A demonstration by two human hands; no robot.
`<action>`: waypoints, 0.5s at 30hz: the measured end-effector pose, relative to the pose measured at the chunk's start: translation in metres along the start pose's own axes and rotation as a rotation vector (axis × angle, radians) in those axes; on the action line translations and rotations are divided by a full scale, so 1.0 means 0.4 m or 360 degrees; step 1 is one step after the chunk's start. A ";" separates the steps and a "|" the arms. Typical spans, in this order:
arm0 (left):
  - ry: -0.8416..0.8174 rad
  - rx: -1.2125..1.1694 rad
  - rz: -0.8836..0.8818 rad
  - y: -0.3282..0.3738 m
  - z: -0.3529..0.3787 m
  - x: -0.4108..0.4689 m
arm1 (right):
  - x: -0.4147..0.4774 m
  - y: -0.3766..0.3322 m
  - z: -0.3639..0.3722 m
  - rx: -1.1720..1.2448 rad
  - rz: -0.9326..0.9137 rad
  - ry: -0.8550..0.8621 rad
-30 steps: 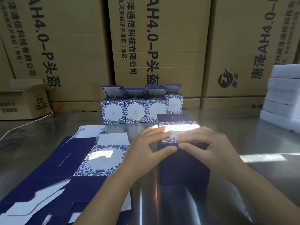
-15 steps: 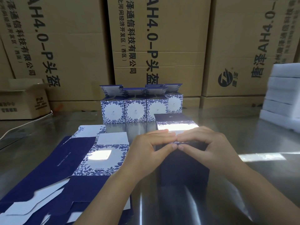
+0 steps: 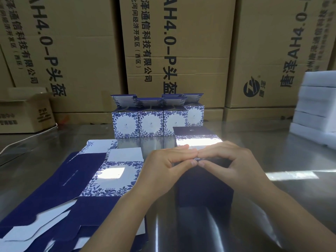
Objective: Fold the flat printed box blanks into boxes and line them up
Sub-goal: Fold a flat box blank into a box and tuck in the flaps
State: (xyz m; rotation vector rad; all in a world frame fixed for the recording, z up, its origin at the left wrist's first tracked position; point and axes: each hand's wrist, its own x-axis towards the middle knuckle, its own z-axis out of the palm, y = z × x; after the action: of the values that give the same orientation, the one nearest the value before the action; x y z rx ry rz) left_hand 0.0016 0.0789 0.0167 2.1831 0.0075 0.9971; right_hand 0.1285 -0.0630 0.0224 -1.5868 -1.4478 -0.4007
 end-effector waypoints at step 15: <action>0.0014 -0.0028 -0.0210 0.000 -0.035 0.001 | -0.007 -0.028 0.013 -0.0437 -0.0118 0.0013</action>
State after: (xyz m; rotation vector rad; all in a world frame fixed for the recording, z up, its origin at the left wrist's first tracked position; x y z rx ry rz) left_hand -0.0072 0.0874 0.0231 2.1322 0.1446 0.9289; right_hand 0.1159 -0.0619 0.0221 -1.7468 -1.4972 -0.6727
